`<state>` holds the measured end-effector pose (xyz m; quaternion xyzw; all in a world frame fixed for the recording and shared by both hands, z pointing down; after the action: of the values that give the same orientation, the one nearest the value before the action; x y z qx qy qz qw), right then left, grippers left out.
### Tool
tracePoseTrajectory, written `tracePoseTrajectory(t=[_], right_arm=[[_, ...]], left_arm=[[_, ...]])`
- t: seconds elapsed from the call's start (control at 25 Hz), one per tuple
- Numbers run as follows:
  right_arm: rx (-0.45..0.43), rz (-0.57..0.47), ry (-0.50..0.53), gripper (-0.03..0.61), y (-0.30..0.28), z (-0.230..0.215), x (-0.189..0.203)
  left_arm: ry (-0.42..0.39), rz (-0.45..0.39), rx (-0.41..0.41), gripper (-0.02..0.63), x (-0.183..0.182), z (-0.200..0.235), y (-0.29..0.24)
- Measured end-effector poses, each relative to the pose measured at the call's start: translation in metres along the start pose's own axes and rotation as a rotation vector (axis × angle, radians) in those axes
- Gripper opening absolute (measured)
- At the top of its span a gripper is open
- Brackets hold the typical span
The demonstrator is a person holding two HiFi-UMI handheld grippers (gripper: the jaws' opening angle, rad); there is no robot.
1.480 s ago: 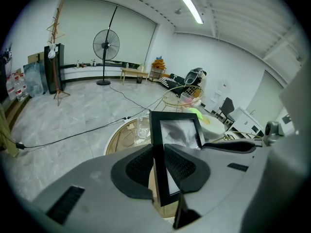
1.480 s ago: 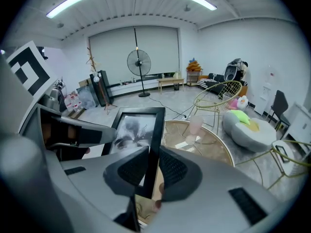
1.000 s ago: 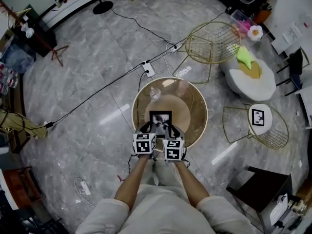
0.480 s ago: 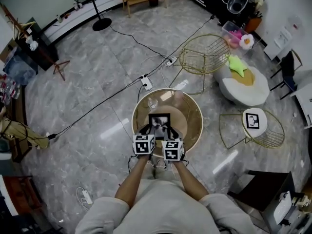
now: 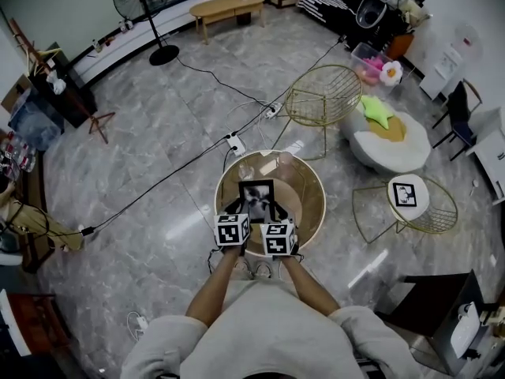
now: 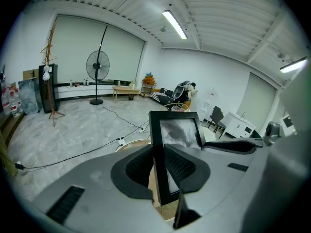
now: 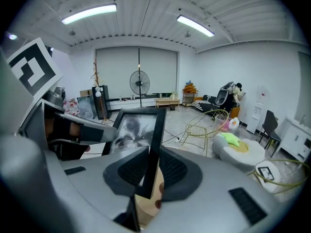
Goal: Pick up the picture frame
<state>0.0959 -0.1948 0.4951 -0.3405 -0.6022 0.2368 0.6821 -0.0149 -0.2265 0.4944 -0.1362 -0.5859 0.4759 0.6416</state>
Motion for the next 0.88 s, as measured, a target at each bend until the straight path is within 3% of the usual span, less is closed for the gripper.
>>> tracePoseTrajectory(t=[0.88], right_arm=[[0.003, -0.052, 0.009, 0.071, 0.019, -0.002, -0.008]], left_arm=[[-0.014, -0.039, 0.003, 0.074, -0.008, -0.009, 0.018]])
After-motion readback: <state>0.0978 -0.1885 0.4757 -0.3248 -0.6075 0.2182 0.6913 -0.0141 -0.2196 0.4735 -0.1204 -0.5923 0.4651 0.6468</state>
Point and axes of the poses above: the fingertips, and each gripper's own axes: y backward along the fingers, z to its left, x out of its underside, the point moved 3 cm from there along y, backward along the fingers, and after that the axes turned 14 degrees about z, right-handed, at the moved point
